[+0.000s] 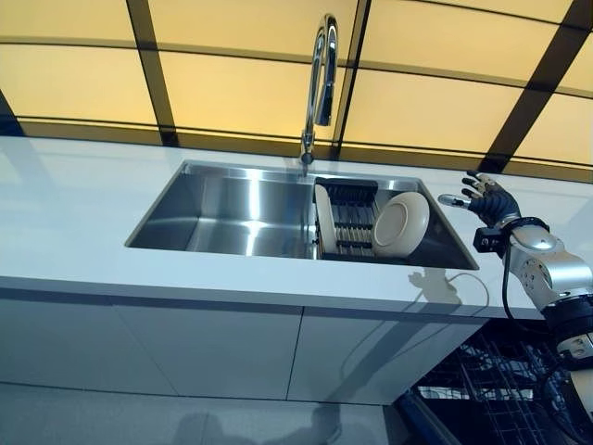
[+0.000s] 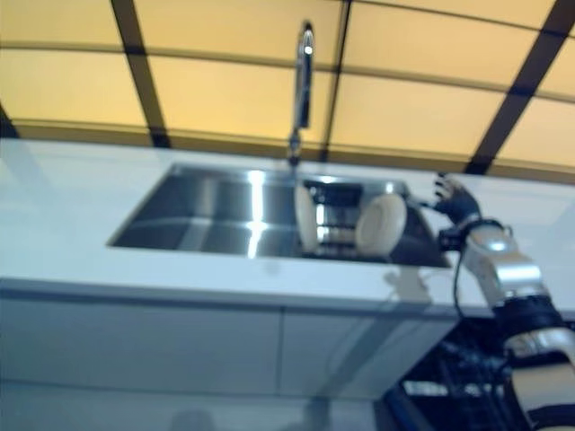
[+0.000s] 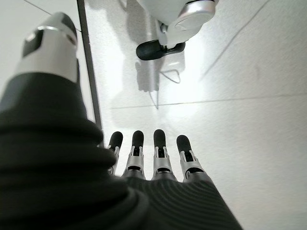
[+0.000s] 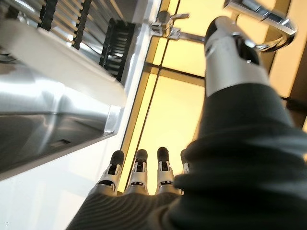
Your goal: Take plates into dishwasher
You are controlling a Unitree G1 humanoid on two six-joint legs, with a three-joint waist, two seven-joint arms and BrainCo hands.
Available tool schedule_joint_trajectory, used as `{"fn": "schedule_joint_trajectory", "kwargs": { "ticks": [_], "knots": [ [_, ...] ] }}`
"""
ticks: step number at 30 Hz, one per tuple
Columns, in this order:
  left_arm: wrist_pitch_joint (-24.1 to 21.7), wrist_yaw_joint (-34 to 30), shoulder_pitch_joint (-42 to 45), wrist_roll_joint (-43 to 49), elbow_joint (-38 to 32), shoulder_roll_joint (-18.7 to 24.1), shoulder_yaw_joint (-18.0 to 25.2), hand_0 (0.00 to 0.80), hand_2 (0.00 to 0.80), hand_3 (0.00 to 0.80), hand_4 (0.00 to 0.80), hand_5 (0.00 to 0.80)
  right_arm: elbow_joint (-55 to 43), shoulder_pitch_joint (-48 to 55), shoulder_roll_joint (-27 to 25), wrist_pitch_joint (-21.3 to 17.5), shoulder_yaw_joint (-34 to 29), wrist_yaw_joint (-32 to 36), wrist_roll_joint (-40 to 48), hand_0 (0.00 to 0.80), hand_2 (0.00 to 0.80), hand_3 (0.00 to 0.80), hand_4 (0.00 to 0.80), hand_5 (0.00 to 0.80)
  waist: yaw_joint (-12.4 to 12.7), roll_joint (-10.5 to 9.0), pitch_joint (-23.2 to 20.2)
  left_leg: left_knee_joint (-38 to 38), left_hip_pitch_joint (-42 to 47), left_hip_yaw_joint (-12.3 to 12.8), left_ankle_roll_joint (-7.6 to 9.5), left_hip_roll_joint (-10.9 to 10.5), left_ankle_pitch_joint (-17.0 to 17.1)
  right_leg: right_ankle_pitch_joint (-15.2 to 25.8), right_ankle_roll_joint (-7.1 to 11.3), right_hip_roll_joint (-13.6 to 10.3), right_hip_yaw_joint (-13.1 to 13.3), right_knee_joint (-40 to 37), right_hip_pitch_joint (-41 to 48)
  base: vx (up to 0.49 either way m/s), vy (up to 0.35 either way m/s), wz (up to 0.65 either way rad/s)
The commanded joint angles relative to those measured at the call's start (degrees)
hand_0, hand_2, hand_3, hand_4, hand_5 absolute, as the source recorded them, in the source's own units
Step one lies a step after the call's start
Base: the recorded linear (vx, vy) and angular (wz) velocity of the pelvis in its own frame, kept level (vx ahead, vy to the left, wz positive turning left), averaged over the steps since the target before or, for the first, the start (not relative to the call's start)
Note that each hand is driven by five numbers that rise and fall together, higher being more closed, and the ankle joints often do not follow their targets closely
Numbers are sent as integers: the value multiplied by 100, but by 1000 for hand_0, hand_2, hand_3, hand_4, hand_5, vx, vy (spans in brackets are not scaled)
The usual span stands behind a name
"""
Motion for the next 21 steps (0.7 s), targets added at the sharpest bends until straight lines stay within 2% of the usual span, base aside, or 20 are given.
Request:
{"fn": "schedule_joint_trajectory", "kwargs": {
  "ticks": [1, 3, 6, 13, 21],
  "knots": [
    [-75, 112, -154, -95, -7, -31, 23, 0, 0, 0, 0, 0, 26, -552, -220, -41, -86, -121, 227, 0, 0, 0, 0, 0, 71, -79, -198, 224, 493, -276, -236, 38, -683, 1080, 26, 103, 35, -475, 177, 106, -83, 32],
    [-262, 30, -109, 286, 48, -213, -90, 0, 0, 0, 0, 0, 150, -546, -251, -11, -83, -32, 418, 0, 0, 0, 0, 0, 82, -130, -266, 66, 604, -285, -239, 73, -677, 1122, 3, 169, 88, -754, 374, 132, -86, 15],
    [-257, 115, -63, 121, 61, -238, -141, 0, 0, 0, 0, 0, 312, -597, -236, -23, -76, 152, 624, 0, 0, 0, 0, 0, 96, -139, -311, -119, 688, -240, -298, 88, -632, 1175, 6, 200, 9, -970, 499, 104, -53, -7],
    [-299, -8, 54, 185, 131, -236, -146, 0, 0, 0, 0, 0, 413, -634, -239, 145, 2, 217, 519, 0, 0, 0, 0, 0, 129, -110, -316, -176, 587, -237, -350, 84, -549, 1140, -7, 250, -35, -994, 557, 73, -33, -9],
    [-338, -10, 95, 263, 129, -180, -260, 0, 0, 0, 0, 0, 385, -695, -182, 259, 14, 168, 1027, 0, 0, 0, 0, 0, 163, -79, -106, -176, 342, -159, -394, 140, -460, 1125, -3, 225, -126, -1024, 436, 6, -30, 1]
  ]
}}
